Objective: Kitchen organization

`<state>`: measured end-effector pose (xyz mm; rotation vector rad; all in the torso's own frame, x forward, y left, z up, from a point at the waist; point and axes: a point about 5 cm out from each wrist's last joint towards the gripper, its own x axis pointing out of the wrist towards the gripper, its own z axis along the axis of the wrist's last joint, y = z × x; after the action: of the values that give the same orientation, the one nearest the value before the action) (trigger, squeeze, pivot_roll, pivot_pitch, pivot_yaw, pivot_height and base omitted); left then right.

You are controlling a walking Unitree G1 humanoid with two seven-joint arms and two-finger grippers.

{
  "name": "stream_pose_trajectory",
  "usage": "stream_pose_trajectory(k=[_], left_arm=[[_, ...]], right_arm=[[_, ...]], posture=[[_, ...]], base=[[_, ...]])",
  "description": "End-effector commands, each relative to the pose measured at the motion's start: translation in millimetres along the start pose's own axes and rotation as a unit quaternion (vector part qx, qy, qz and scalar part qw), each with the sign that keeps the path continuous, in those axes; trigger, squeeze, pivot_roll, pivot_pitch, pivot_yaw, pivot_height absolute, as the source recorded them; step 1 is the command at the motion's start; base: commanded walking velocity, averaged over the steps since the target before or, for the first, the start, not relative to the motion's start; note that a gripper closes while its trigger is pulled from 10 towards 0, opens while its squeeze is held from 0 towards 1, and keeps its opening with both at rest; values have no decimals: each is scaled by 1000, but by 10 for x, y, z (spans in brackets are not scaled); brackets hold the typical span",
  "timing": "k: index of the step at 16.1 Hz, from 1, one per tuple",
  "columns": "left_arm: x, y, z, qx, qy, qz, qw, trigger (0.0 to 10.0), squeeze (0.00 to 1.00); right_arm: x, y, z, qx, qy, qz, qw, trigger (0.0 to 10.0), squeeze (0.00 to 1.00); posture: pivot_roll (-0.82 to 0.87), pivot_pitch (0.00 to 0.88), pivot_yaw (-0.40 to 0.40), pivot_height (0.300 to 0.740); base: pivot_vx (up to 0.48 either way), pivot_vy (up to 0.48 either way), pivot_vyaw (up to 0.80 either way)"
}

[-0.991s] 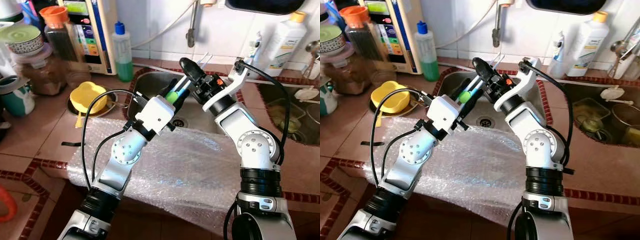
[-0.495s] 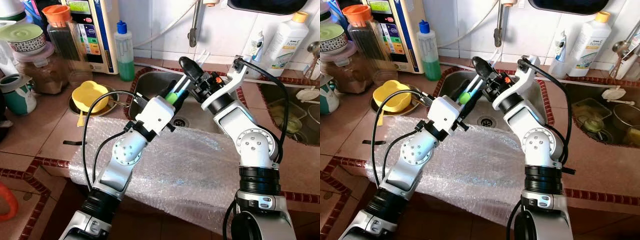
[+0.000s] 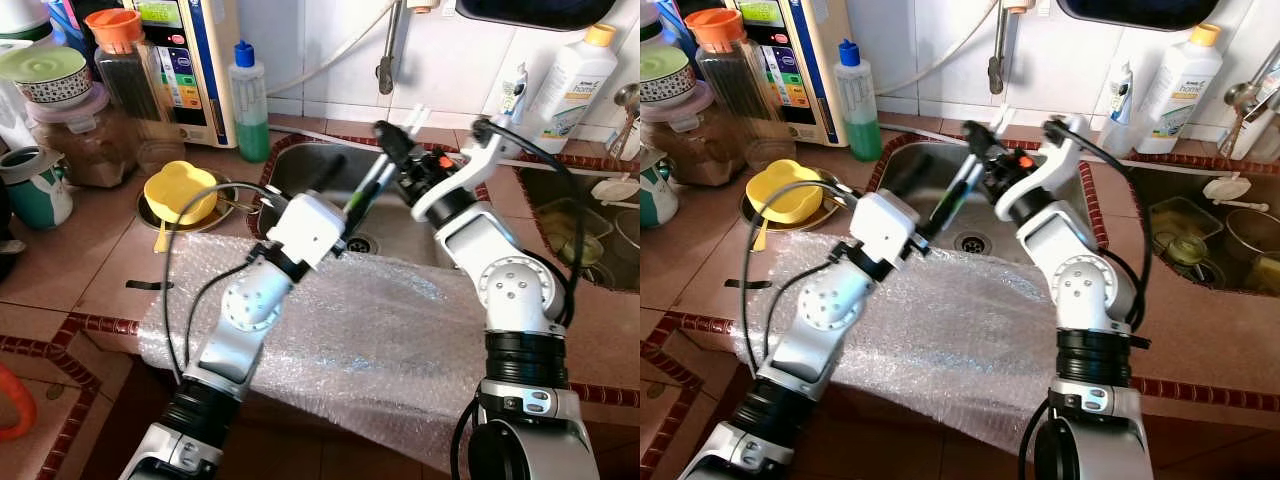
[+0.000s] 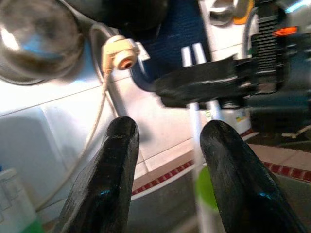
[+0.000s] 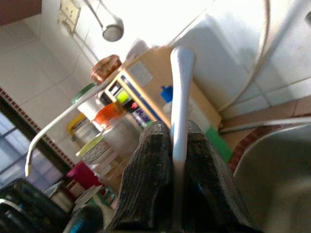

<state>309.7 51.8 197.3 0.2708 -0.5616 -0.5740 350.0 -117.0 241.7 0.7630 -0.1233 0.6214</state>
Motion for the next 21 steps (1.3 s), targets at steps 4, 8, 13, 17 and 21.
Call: stream_pose_trajectory(k=[4, 8, 13, 17, 21], left_arm=[[-17, 2, 51, -16, -7, 7, 1000, 10000, 1000], [-171, 1, -24, -31, 20, 14, 999, 10000, 1000], [-469, 118, -114, -53, 71, 54, 995, 10000, 1000], [-520, 152, -108, -77, 94, 42, 992, 10000, 1000], [-535, 56, -113, -103, 118, -6, 988, 10000, 63]], right_arm=[[31, -78, 58, -30, -23, -42, 998, 0, 0], [107, -170, 54, -97, -19, -62, 993, 0, 0], [259, -357, -16, -289, 44, -48, 955, 0, 0], [263, -550, -113, -437, 112, -54, 891, 0, 0], [89, -837, -126, -502, 181, -103, 839, 0, 0]], posture=[[27, 51, -27, 740], [47, 58, -22, 740], [105, 74, -17, 740], [145, 83, -7, 740], [162, 87, 9, 740]], base=[[0, 0, 0], [0, 0, 0], [0, 0, 0], [0, 0, 0], [0, 0, 0]])
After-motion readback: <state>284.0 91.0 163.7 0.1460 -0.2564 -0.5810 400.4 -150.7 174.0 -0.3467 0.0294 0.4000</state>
